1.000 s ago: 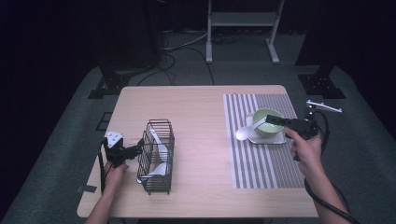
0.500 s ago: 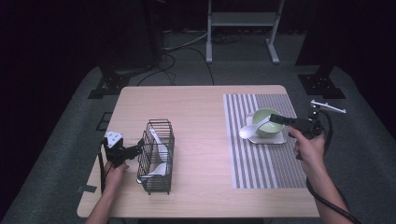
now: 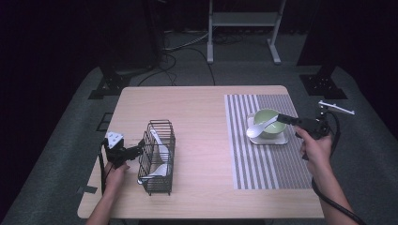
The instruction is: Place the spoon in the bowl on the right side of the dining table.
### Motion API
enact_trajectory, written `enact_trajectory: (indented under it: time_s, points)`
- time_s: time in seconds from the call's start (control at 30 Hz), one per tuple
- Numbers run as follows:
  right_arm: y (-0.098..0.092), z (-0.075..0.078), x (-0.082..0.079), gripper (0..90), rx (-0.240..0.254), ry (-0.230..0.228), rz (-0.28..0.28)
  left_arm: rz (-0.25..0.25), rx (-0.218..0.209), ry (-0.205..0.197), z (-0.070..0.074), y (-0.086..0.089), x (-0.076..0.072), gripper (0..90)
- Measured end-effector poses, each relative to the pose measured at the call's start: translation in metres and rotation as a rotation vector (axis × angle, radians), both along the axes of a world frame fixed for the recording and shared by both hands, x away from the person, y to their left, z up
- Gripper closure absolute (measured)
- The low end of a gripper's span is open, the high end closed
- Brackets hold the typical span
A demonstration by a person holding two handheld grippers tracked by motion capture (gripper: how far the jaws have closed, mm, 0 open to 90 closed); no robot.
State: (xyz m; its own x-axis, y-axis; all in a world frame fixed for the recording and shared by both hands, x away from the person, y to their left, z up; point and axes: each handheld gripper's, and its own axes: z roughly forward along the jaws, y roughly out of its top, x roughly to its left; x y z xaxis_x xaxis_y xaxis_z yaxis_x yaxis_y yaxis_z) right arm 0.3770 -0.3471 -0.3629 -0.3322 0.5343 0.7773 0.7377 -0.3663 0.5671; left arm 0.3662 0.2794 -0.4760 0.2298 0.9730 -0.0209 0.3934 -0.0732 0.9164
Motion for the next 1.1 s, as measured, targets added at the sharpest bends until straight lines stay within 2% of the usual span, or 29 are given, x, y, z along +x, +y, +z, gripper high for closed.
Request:
enact_trajectory:
  time_s: [1.1]
  points:
    - [-0.021, -0.004, 0.004, 85.4, -0.004, -0.001, -0.079, 0.002, -0.003, 0.001, 0.000, 0.000, 0.000, 1.6]
